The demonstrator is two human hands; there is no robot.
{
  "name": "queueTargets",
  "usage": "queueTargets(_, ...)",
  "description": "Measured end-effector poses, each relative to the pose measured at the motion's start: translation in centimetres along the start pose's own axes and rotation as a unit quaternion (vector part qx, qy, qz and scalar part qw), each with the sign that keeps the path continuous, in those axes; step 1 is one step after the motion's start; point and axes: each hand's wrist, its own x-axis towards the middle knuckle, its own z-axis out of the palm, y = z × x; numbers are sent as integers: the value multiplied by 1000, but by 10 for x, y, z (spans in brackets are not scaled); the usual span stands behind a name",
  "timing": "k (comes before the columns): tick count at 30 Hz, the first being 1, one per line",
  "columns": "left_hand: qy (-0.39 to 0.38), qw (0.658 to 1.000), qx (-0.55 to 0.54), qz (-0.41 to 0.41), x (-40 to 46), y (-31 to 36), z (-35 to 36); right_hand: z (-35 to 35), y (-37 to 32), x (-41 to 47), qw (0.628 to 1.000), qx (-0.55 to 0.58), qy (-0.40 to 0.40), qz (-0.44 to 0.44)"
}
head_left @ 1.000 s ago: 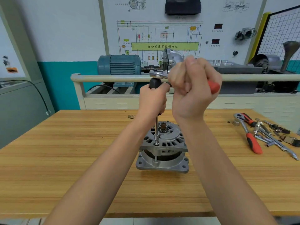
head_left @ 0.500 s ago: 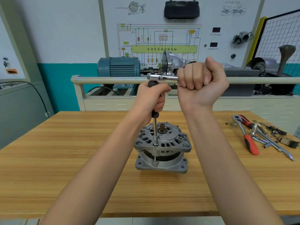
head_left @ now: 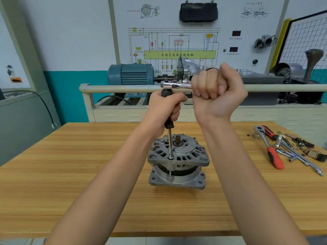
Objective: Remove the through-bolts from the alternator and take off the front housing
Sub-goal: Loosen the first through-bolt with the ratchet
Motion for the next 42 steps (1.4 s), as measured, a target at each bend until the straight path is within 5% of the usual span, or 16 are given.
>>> queueTargets(4, -153, 988, 12, 2, -4, 4, -8, -18, -8, 9, 971, 201, 74, 104)
queueTargets(7, -180, 983, 20, -13, -4, 4, -4, -23, -10, 8, 965, 228, 91, 96)
queueTargets(14, -27, 998, 3, -55, 5, 1, 2, -3, -1, -4, 1000, -1, 17, -3)
queueTargets(18, 94, 994, 19, -44, 3, 1, 12, 14, 20, -17, 961, -231, -47, -143)
queueTargets(20, 127, 991, 30, -35, 2, 0, 12, 17, 23, -20, 951, -257, -55, -162)
queueTargets(26, 17, 999, 39, -10, 3, -2, 0, 1, 6, -2, 999, -36, -12, -25)
queueTargets(30, -118, 993, 1, -11, 3, 0, -13, -16, -4, 8, 987, 128, 66, 76)
queueTargets(34, -173, 983, -48, -34, 5, -7, -9, -22, -4, 12, 975, 184, 86, 91)
queueTargets(42, 19, 999, -28, -33, 9, -13, 2, -1, 8, -3, 998, -49, -26, -37)
